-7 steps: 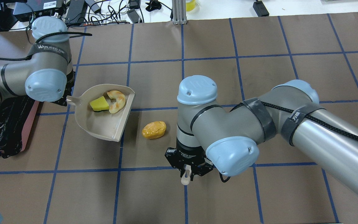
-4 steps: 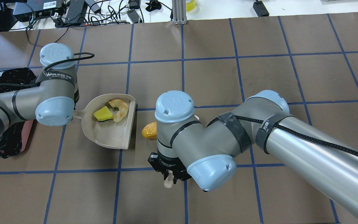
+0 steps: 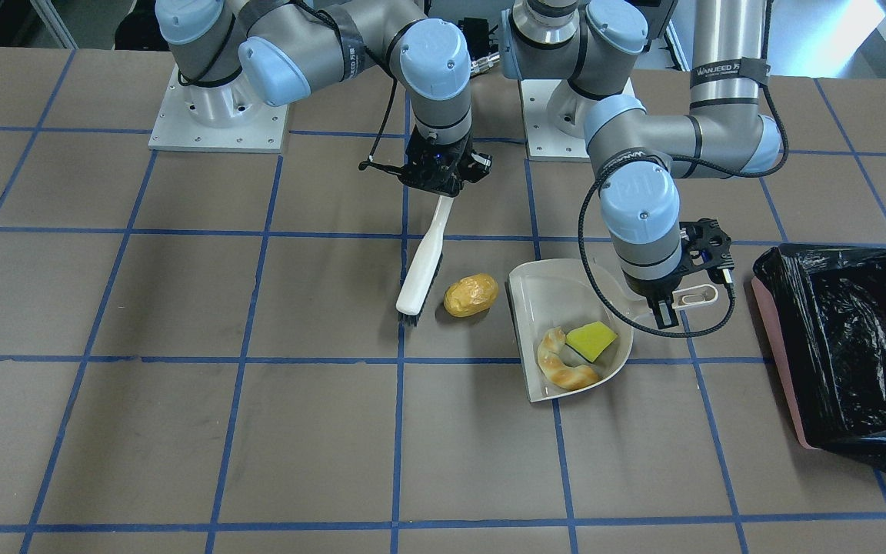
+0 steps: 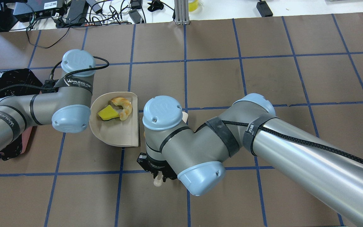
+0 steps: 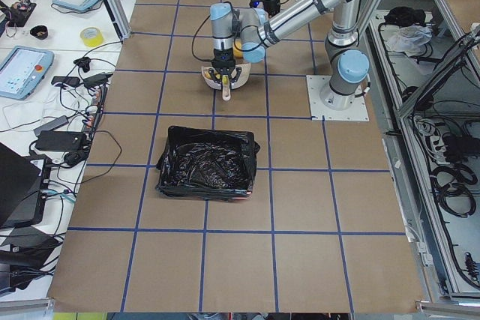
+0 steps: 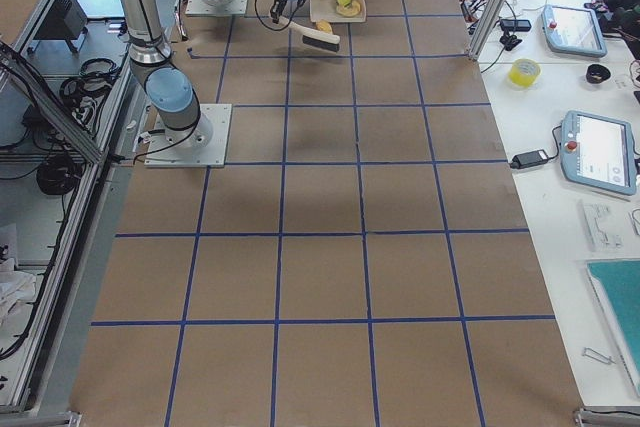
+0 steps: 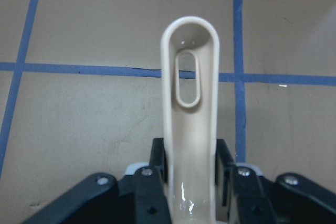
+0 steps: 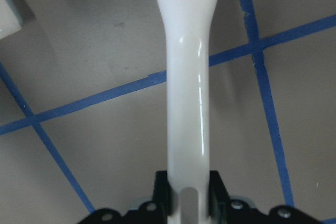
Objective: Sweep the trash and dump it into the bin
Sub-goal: 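Move the dustpan toward the yellow potato while the right brush approaches it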
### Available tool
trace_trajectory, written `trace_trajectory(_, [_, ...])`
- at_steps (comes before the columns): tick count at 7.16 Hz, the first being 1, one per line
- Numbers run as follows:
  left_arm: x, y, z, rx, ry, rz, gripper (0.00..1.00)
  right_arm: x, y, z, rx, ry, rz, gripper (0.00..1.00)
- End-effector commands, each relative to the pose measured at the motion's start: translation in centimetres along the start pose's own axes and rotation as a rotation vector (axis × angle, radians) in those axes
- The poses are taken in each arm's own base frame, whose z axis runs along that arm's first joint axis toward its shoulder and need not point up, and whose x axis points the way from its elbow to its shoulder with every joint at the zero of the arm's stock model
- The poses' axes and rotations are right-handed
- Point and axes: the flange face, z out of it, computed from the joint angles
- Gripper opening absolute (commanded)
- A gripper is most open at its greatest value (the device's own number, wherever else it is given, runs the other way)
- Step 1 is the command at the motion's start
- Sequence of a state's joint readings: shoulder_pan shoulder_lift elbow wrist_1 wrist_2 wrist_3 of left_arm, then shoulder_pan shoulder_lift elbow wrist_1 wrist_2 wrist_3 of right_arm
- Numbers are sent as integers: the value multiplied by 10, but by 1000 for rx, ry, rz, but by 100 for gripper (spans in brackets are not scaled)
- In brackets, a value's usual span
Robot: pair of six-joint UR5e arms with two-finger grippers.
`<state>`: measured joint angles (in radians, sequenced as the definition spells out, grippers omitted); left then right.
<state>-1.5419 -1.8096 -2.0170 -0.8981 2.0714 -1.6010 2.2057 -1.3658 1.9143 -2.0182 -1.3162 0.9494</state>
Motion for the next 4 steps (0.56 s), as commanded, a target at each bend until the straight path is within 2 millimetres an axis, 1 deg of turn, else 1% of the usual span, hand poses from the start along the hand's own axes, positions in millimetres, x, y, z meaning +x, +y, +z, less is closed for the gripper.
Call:
trace_trajectory(1, [-8,20,-13,16,25,14,0,-9,-4,4,5,-6,-8,0])
trace_trajectory(3, [-9,25,-9,15,17,-2,0,-14,-8,15,3,-2,-9,0])
trace_trajectory(4, [-7,26,-6,11,11,0,0,-18,-15,26,9,-12,-12,0])
